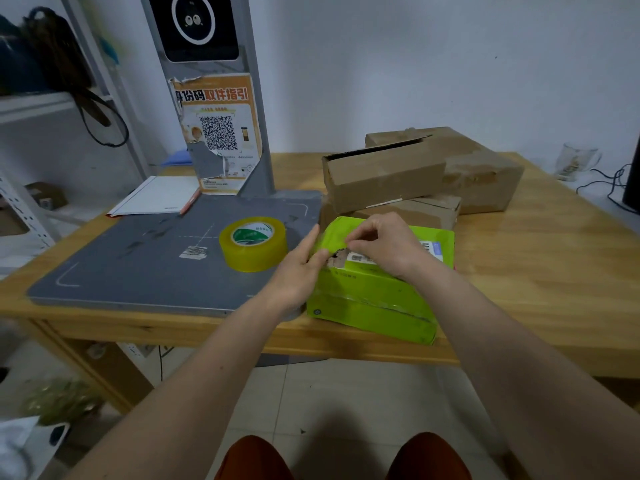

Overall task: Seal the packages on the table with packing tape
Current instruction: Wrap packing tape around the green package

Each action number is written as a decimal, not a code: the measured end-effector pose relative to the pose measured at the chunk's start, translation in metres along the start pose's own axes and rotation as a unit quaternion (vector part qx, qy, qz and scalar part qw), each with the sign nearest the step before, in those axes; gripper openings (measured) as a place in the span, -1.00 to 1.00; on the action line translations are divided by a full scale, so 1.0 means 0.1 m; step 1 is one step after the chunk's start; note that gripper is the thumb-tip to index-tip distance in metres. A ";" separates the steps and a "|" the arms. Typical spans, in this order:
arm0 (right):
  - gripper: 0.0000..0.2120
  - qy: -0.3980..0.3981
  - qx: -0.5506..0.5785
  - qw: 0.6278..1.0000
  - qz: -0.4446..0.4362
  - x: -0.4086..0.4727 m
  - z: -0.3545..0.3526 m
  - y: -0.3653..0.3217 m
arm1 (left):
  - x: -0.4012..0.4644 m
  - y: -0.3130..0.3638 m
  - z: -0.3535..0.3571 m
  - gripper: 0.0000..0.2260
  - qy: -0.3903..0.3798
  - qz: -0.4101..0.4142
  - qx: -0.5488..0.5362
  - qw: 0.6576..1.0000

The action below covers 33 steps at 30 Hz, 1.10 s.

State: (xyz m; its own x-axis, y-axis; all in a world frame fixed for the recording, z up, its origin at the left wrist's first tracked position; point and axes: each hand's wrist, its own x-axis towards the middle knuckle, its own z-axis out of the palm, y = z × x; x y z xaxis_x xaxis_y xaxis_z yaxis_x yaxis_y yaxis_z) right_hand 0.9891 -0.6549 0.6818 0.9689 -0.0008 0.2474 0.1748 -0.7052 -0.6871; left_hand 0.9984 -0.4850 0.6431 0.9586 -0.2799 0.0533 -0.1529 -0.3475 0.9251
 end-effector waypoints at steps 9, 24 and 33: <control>-0.79 0.035 -0.183 0.982 -0.034 -0.11 0.10 0.04 | -0.04 0.10 0.34 -0.49 0.111 -0.047 -0.105 0.987; -0.78 0.066 -0.155 0.984 -0.053 -0.03 0.10 -0.08 | 0.09 -0.04 0.13 -0.52 0.256 -0.052 0.028 0.965; -0.81 0.030 -0.138 0.981 -0.135 0.12 0.37 -0.53 | 0.36 -0.61 -0.83 -0.05 0.272 -0.190 0.206 0.920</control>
State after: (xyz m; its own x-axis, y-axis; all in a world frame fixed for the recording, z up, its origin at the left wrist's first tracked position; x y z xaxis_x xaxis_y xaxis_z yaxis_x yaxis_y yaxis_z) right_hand 0.9976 -0.5917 0.6959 0.8804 0.1772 0.4399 0.3619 -0.8505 -0.3817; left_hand 1.0624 -0.3993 0.6196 0.9227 0.3836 0.0392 0.2482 -0.6686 0.7009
